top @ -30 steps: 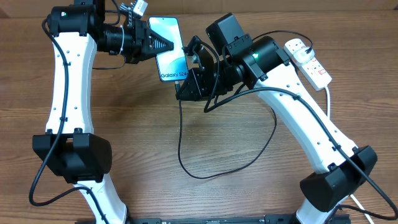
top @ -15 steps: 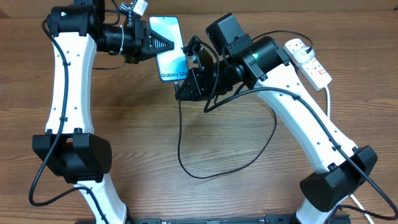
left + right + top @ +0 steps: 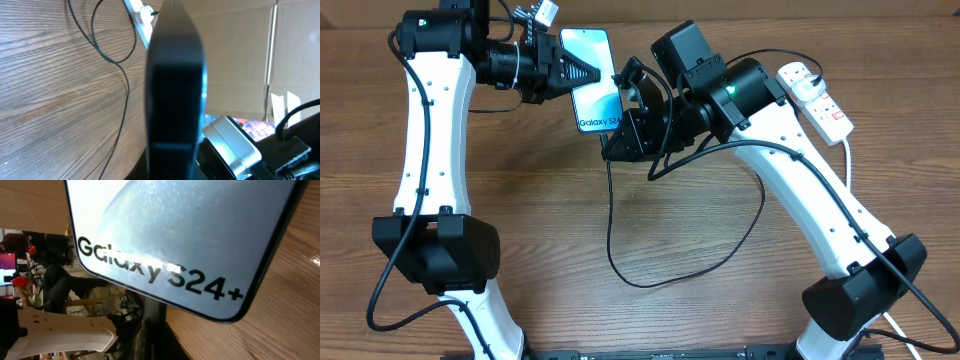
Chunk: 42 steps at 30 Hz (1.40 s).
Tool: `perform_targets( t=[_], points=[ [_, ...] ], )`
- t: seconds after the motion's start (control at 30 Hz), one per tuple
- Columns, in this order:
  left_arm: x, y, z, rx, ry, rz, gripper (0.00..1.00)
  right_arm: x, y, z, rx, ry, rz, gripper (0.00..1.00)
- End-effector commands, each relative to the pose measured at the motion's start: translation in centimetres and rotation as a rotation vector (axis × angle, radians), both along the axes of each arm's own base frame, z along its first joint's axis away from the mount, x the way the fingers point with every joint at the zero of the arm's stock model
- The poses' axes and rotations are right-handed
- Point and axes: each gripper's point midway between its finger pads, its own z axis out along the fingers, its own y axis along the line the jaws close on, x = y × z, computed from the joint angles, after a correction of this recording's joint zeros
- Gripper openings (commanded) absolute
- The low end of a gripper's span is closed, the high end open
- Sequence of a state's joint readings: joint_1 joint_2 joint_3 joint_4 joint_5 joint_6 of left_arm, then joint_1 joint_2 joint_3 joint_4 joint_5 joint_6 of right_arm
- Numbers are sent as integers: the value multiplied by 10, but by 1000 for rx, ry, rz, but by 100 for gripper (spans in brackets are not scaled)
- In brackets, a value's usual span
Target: Plug charger to phone and switch on socket
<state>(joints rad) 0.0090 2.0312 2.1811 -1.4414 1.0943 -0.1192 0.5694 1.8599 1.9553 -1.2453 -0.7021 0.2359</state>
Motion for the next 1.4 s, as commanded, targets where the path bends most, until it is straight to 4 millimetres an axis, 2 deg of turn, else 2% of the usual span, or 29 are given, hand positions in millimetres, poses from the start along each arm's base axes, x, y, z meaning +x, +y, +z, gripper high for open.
perform_targets(
  t=[0.0,0.33,0.53,1.37],
  points=[
    [5,7,-5,39,-33,7,4,-2,-1,13,21,-14,-2,4],
    [5,6,-2,18,-34,4,4,-2,-2,13,18,-10,-2,4],
    [1,0,11,-62,-36,-19,4,-3,-2,13,18,-10,-1,4],
    [2,4,0,5,-26,-3,4,-5,1,16,39,-6,11,4]
  ],
)
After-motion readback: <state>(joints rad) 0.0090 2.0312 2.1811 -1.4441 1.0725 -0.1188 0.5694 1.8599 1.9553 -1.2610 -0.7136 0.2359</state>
